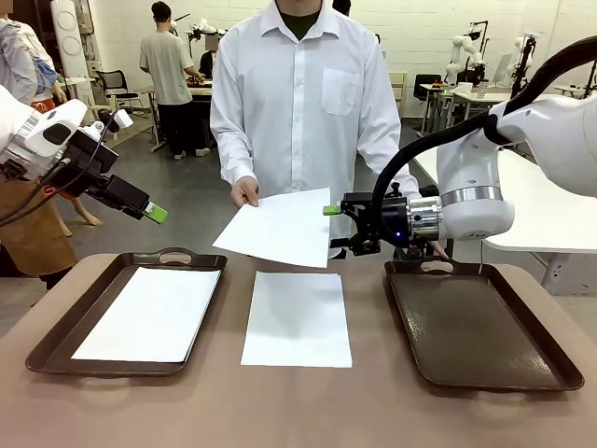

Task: Sort the A4 documents.
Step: Receive the A4 Paper.

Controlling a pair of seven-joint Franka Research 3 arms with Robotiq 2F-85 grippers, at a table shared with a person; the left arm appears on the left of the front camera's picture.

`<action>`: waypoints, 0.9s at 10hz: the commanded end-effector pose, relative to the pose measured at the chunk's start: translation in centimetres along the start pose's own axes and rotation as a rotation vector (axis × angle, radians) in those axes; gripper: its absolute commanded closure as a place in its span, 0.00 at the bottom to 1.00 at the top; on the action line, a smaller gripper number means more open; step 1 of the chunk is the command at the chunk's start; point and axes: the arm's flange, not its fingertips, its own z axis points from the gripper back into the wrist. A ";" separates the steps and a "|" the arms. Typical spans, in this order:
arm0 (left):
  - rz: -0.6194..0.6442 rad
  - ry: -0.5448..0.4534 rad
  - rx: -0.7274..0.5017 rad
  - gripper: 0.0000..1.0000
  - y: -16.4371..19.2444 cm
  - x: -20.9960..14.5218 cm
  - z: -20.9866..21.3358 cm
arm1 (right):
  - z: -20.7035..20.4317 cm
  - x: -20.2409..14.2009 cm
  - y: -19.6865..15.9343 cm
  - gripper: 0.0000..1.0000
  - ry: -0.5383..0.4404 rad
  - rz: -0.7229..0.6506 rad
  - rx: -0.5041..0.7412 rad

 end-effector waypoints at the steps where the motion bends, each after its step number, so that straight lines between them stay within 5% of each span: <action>1: 0.000 -0.002 -0.001 0.00 0.0 0.0 0.0 | -1.5 0.3 0.4 0.00 -0.004 -0.014 0.040; 6: 0.000 -0.002 -0.001 0.00 0.0 0.0 0.0 | -3.7 0.0 0.1 0.00 0.012 -0.018 0.073; 9: 0.000 -0.002 -0.001 0.00 0.0 0.0 0.0 | -4.0 -0.2 0.0 0.29 0.014 -0.023 0.081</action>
